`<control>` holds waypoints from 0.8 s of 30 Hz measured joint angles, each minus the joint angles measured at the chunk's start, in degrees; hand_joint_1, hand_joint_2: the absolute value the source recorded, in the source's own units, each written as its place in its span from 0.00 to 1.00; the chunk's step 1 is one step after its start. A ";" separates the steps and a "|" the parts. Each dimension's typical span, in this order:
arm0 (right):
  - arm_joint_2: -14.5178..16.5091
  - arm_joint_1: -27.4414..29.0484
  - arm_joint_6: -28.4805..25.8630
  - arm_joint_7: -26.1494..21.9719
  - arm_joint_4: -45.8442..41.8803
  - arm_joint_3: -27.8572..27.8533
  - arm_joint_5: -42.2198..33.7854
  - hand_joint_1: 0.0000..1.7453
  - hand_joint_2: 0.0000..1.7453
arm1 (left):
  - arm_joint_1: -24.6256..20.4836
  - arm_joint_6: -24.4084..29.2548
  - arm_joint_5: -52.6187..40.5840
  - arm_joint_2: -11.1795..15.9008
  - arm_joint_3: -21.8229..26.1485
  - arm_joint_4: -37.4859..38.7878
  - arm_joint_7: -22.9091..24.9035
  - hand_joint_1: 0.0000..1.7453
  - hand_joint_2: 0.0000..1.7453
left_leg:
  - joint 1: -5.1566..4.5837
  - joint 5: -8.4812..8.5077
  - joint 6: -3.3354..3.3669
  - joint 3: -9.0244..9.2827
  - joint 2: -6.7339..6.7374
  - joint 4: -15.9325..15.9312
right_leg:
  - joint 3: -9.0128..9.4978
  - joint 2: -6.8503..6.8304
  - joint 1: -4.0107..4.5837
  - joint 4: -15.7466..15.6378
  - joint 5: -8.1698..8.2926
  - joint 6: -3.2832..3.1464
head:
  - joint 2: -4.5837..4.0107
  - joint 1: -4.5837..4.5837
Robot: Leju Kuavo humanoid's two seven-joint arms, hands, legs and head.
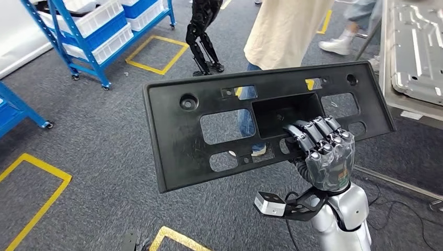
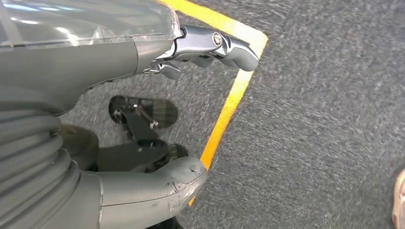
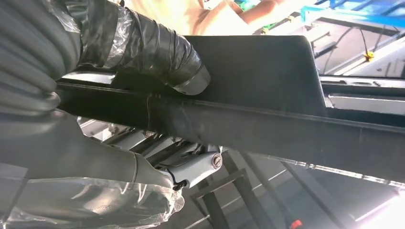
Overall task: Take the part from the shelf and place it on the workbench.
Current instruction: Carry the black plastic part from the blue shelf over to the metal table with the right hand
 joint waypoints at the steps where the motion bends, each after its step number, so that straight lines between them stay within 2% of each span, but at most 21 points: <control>1: -0.01 0.02 0.00 -0.03 -0.06 -0.07 -0.02 1.00 1.00 | -0.03 -0.01 0.02 0.00 0.00 0.00 -0.06 0.00 1.00 | -0.16 -0.10 0.22 0.09 -0.15 -0.19 | -0.29 0.64 -0.08 -0.02 0.21 0.49 | 0.00 -0.01; 2: -0.02 0.05 -0.01 -0.05 -0.14 -0.15 -0.04 1.00 1.00 | -0.09 -0.01 0.08 -0.01 0.00 0.00 -0.13 0.00 1.00 | -0.24 0.10 0.59 0.08 0.47 -0.29 | -0.50 1.29 -0.22 -0.17 0.48 0.93 | 0.00 0.01; 3: -0.04 0.11 -0.01 -0.05 -0.24 -0.22 -0.06 1.00 1.00 | -0.16 -0.03 0.12 -0.03 -0.01 0.00 -0.17 0.00 1.00 | -0.26 0.36 1.05 0.15 1.18 -0.57 | -0.69 1.27 -0.29 -0.08 0.49 1.24 | 0.00 0.01; 5: -0.10 -0.01 -0.02 0.03 -0.41 -0.32 -0.11 1.00 1.00 | -0.31 -0.07 0.27 -0.08 -0.02 0.00 -0.30 0.00 1.00 | -0.24 0.94 2.06 0.29 2.80 -1.30 | -2.11 -1.33 -0.10 2.60 -1.33 1.58 | 0.00 0.20; 7: -0.13 -0.19 -0.01 0.17 -0.48 -0.32 -0.14 1.00 1.00 | -0.30 -0.12 0.39 -0.09 -0.01 0.00 -0.37 0.00 1.00 | -0.56 1.12 2.60 0.26 4.51 -1.55 | -5.23 -4.76 0.07 9.24 -5.05 1.72 | 0.00 0.39; 8: -0.14 -0.20 -0.01 0.25 -0.48 -0.32 -0.13 1.00 1.00 | -0.25 -0.14 0.42 -0.09 -0.01 0.00 -0.37 0.00 1.00 | -0.74 1.10 2.67 0.18 5.35 -1.53 | -6.75 -5.43 0.06 12.58 -6.45 1.80 | 0.00 0.39; 9: -0.16 -0.18 0.00 0.37 -0.47 -0.32 -0.08 1.00 1.00 | -0.22 -0.16 0.44 -0.09 0.00 0.00 -0.38 0.00 1.00 | -0.88 1.07 2.70 0.12 6.17 -1.50 | -7.63 -5.79 0.03 14.67 -7.02 1.84 | 0.00 0.39; 10: -0.19 -0.16 0.00 0.51 -0.46 -0.32 -0.03 1.00 1.00 | -0.24 -0.18 0.45 -0.09 0.00 0.00 -0.38 0.00 1.00 | -0.97 1.03 2.71 0.08 6.95 -1.49 | -7.44 -6.00 0.04 14.72 -6.55 1.81 | 0.00 0.39; 11: -0.22 -0.18 0.00 0.73 -0.46 -0.32 0.02 1.00 1.00 | -0.30 -0.20 0.45 -0.09 0.00 0.00 -0.38 0.00 1.00 | -1.05 0.98 2.68 0.10 7.67 -1.48 | -6.06 -6.30 0.07 12.57 -5.16 1.70 | 0.00 0.39; 12: -0.26 -0.26 0.00 0.97 -0.48 -0.32 0.09 1.00 1.00 | -0.37 -0.24 0.46 -0.10 0.00 0.00 -0.39 0.00 1.00 | -1.11 0.90 2.62 0.18 8.32 -1.47 | -3.74 -7.00 0.16 8.73 -3.34 1.50 | 0.00 0.40; 14: -0.35 -0.62 -0.01 1.50 -0.51 -0.32 0.23 1.00 1.00 | -0.48 -0.28 0.50 -0.12 0.00 0.00 -0.39 0.00 1.00 | -1.40 0.66 2.33 0.31 9.38 -1.40 | 0.24 -8.93 0.74 1.66 -1.16 0.85 | 0.00 0.38; 15: -0.44 -0.84 -0.01 1.80 -0.53 -0.32 0.34 1.00 1.00 | -0.52 -0.29 0.53 -0.14 0.00 0.00 -0.39 0.00 1.00 | -1.52 0.54 2.12 0.37 9.84 -1.36 | 1.11 -9.46 1.03 -0.09 -0.89 0.52 | 0.00 0.37; 16: -0.55 -1.00 -0.02 2.09 -0.55 -0.32 0.49 1.00 1.00 | -0.55 -0.31 0.56 -0.17 0.00 0.00 -0.39 0.00 1.00 | -1.63 0.47 1.89 0.42 10.28 -1.37 | 1.16 -9.42 1.28 -0.52 -1.03 0.24 | 0.00 0.36; 17: -0.71 -1.10 -0.02 2.34 -0.62 -0.33 0.64 1.00 1.00 | -0.58 -0.32 0.58 -0.23 -0.01 0.00 -0.39 0.00 1.00 | -1.66 0.41 1.66 0.54 10.76 -1.41 | 1.08 -8.76 1.29 -0.65 -0.88 -0.04 | 0.00 0.35; 18: -0.86 -1.15 -0.02 2.50 -0.70 -0.33 0.77 1.00 1.00 | -0.61 -0.32 0.58 -0.28 -0.01 0.00 -0.39 0.00 1.00 | -1.59 0.17 1.35 0.59 10.67 -1.28 | 1.14 -8.25 1.15 -0.85 -0.75 -0.32 | 0.00 0.35; 20: -1.05 -1.39 -0.01 2.67 -0.90 -0.34 0.91 1.00 1.00 | -0.60 -0.33 0.58 -0.37 -0.02 0.00 -0.41 0.00 1.00 | -1.35 -1.51 0.79 -0.24 8.52 0.91 | 1.35 -7.25 0.74 -1.36 -0.40 -1.02 | 0.00 0.32; 22: -1.09 -1.69 0.00 2.79 -0.98 -0.34 0.97 1.00 1.00 | -0.43 -0.34 0.60 -0.37 -0.02 0.00 -0.43 0.00 1.00 | -1.08 -5.07 0.41 -3.24 5.85 7.50 | 1.42 -6.17 0.56 -1.52 -0.24 -1.42 | 0.00 0.31; 23: -1.10 -1.76 0.00 2.85 -0.98 -0.34 1.02 1.00 1.00 | -0.31 -0.34 0.60 -0.37 -0.02 0.00 -0.43 0.00 1.00 | -1.03 -6.67 0.29 -5.12 5.39 11.44 | 1.38 -5.53 0.59 -1.45 -0.24 -1.47 | 0.00 0.30; 24: -1.10 -1.77 0.00 2.87 -0.98 -0.34 1.09 1.00 1.00 | -0.20 -0.35 0.61 -0.36 -0.02 0.00 -0.43 0.00 1.00 | -0.98 -7.40 0.19 -6.56 5.23 14.31 | 1.35 -4.80 0.61 -1.34 -0.25 -1.48 | 0.00 0.30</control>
